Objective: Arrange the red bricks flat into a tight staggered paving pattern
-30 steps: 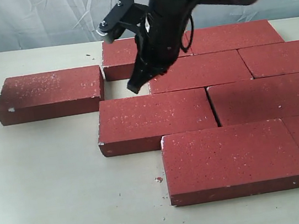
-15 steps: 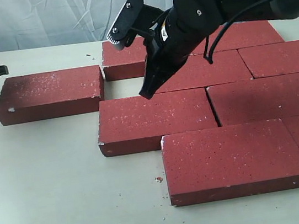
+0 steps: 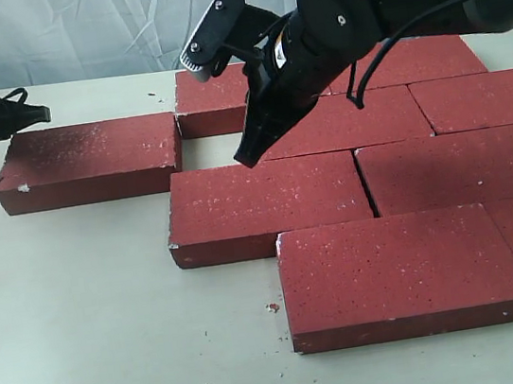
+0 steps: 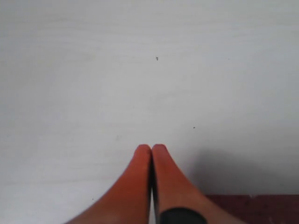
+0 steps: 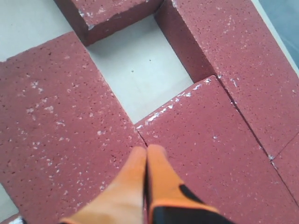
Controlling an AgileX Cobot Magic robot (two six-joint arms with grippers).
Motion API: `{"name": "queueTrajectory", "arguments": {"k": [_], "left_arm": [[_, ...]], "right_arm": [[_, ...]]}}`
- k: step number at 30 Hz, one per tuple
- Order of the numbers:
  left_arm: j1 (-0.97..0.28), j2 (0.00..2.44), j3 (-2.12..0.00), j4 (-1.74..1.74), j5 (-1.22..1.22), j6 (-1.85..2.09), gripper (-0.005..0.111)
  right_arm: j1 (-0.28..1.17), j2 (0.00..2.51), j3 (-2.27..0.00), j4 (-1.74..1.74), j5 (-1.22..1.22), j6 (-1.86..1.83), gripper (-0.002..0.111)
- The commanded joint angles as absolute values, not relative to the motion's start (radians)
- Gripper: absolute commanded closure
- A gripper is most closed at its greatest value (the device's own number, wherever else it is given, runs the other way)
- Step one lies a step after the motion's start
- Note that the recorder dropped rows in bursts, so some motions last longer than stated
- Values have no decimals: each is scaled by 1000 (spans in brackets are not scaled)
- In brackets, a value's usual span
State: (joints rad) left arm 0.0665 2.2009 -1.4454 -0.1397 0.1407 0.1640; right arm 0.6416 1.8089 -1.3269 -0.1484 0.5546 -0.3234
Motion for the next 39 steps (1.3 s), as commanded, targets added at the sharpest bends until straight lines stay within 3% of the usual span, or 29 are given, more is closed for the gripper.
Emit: {"name": "queueTrajectory", "arguments": {"k": [1, 10, 17, 25, 33, 39], "left_arm": [[51, 2198, -1451, -137, 150, 167, 107], [55, 2198, -1456, -111, 137, 209, 107], [83, 2078, -1456, -30, 322, 189, 107], [16, 2045, -1470, -97, 127, 196, 107], [-144, 2234, -1802, -118, 486, 300, 107], [-192, 2374, -1990, -140, 610, 309, 107]], "right_arm": [[637, 1810, -1322, -148, 539, -329, 109], [637, 1810, -1322, -148, 537, -329, 109], [637, 1810, -1322, -156, 537, -329, 109], [637, 1810, -1322, -156, 534, -329, 109], [637, 1810, -1322, -156, 530, -329, 109], [637, 1810, -1322, -148, 531, -329, 109]]}}
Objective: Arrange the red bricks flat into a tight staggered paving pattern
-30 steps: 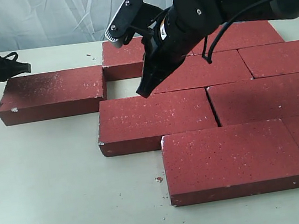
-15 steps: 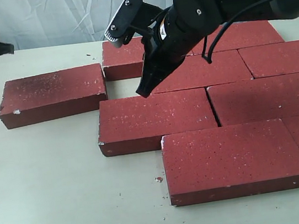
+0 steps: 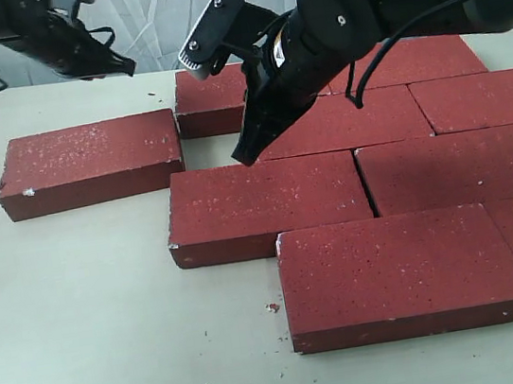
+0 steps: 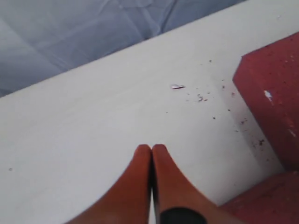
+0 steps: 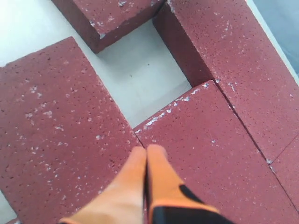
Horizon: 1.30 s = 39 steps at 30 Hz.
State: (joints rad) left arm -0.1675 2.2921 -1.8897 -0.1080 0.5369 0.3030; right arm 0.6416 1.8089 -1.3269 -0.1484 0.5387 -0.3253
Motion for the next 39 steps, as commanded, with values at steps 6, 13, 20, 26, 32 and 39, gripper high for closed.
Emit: {"name": "queueTrajectory", "arguments": {"k": [6, 13, 20, 26, 32, 39], "left_arm": [[-213, 2440, -2026, -229, 624, 379, 107], [-232, 2450, -2026, -264, 657, 422, 107], [-241, 2450, -2026, -262, 725, 430, 107], [-241, 2450, -2026, -262, 763, 449, 107], [-241, 2450, -2026, -250, 762, 513, 107], [-244, 2450, -2026, -304, 768, 552, 107]], "right_arm": [[637, 1810, -1322, -148, 526, -329, 109], [637, 1810, -1322, -148, 516, -329, 109], [637, 1810, -1322, -148, 516, -329, 109], [637, 1810, -1322, -148, 514, -329, 109], [637, 1810, -1322, -148, 514, -329, 109], [637, 1810, -1322, -148, 512, -329, 109]]}}
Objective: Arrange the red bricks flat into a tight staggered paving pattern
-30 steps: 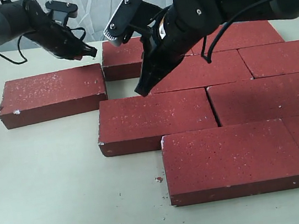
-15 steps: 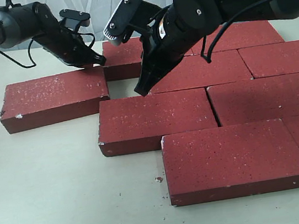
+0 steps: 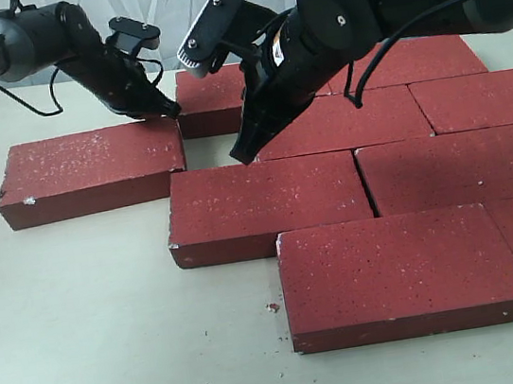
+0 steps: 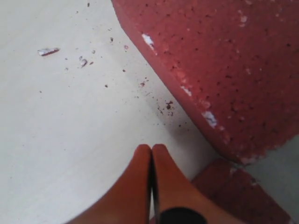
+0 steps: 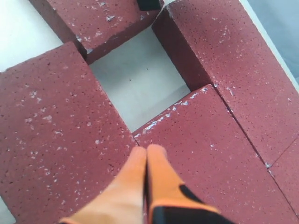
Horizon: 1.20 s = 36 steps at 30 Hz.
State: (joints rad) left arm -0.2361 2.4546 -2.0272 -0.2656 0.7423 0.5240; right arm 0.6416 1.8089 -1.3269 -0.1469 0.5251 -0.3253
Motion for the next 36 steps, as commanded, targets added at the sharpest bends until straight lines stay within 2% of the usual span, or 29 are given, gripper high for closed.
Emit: {"name": "queueTrajectory", "arguments": {"k": [1, 9, 18, 27, 31, 36], "left_arm": [[-244, 2450, -2026, -315, 776, 570, 107], [-244, 2450, -2026, -348, 809, 639, 107], [-218, 2406, -2026, -253, 695, 565, 107], [-120, 2214, -2023, -43, 965, 357, 107], [-89, 2140, -1954, -49, 1036, 334, 107], [-71, 2036, -1773, -17, 1005, 285, 107]], "right_arm": [[637, 1810, -1322, -148, 512, -329, 109], [637, 1810, -1322, -145, 512, -329, 109], [637, 1810, -1322, -145, 512, -329, 109], [637, 1810, -1322, -167, 513, -329, 109], [628, 1806, -1322, -186, 531, -327, 109], [576, 1792, -1319, -185, 611, -287, 109]]}}
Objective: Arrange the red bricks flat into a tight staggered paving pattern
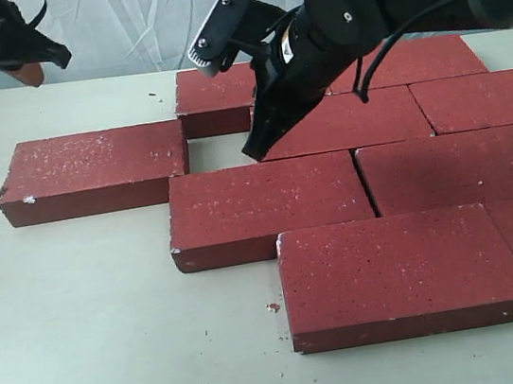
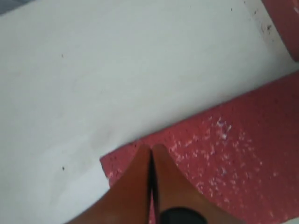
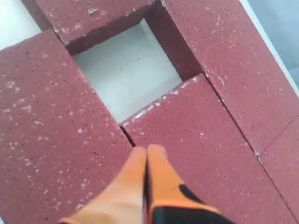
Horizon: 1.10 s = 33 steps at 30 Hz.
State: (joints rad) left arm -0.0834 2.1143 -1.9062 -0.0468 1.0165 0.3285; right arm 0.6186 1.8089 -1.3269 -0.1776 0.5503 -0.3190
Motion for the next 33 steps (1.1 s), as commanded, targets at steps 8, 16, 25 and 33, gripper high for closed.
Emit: {"name": "queueTrajectory", "arguments": {"k": [8, 16, 25, 33], "left_arm": [[-62, 1823, -1439, 0, 784, 171, 107], [-52, 1638, -1062, 0, 412, 171, 107], [78, 1665, -932, 34, 132, 164, 107], [193, 1739, -925, -54, 85, 155, 107]], "right_arm": [[486, 1785, -1261, -150, 623, -283, 109], [444, 1760, -1234, -105, 611, -283, 109], [444, 1760, -1234, -101, 545, -283, 109], [444, 1760, -1234, -87, 531, -283, 109]]}}
